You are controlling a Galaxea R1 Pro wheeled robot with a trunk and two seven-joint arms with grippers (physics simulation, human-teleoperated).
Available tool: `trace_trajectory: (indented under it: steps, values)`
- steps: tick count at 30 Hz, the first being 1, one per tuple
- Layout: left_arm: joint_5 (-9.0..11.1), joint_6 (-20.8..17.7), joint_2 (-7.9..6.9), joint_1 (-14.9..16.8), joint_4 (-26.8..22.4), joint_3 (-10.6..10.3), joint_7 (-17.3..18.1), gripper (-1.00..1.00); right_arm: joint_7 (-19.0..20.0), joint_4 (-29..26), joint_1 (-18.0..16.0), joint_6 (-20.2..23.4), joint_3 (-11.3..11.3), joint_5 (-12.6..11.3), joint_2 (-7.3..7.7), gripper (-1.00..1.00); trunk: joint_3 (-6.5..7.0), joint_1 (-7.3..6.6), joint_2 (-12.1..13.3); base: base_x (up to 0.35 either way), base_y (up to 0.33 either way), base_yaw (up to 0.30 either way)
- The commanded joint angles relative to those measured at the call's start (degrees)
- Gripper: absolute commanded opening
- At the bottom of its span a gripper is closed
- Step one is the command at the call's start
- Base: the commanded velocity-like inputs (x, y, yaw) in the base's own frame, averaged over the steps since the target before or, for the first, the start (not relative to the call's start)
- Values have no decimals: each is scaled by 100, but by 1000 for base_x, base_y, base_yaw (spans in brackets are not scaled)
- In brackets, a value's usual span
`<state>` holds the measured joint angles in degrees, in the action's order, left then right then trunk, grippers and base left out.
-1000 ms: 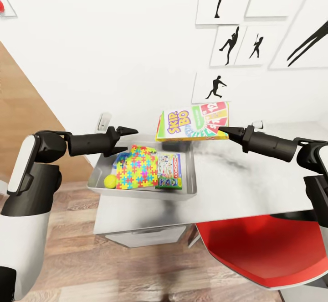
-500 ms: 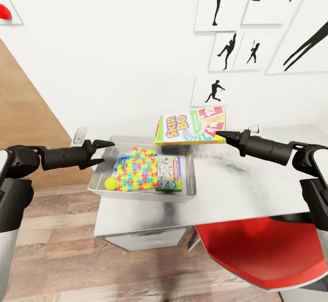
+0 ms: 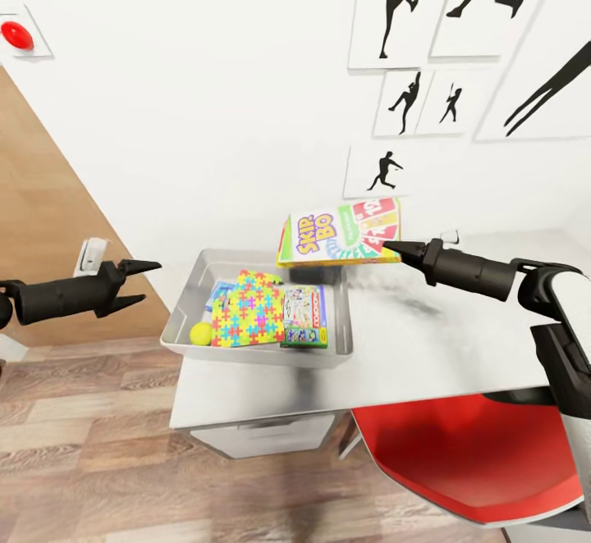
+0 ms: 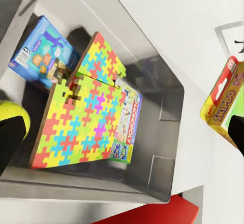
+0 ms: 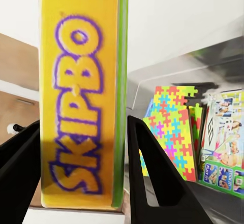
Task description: Put all the toys in the child's room - the three board games (two on the bed and one on the table), the two jigsaw puzzles on the table, and the tennis ball on the table - inside the toy box on the table in the child's room.
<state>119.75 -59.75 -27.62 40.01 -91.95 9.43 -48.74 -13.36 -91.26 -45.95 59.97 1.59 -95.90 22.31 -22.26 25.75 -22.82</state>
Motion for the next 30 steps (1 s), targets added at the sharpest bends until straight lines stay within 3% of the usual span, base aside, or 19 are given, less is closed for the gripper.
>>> trace_trajectory:
  steps: [1, 7, 11, 22, 30]
  values:
    - [47, -17, -26, -45, -2, 116, -50, 100, -59, -2, 9, 3, 11, -60, -7, -100, -1, 4, -10, 0, 0, 0]
    - [10, -19, -196, -263, 14, 433, -28, 100, -55, 1, 59, 3, 70, -8, -42, -100, 53, 4, -10, 0, 0, 0]
    - [-3, -19, -293, -403, 38, 523, -22, 100, -54, 2, 72, 3, 141, 4, -53, -100, 89, 4, -10, 0, 0, 0]
    - [-35, -19, -441, -845, 73, 637, -24, 100, -14, -4, 183, 3, 224, 10, -62, -100, 149, 4, -10, 0, 0, 0]
    - [-247, -19, -505, -1103, 84, 658, -23, 100, -8, -5, 221, 3, 252, 10, -69, -100, 158, 4, -10, 0, 0, 0]
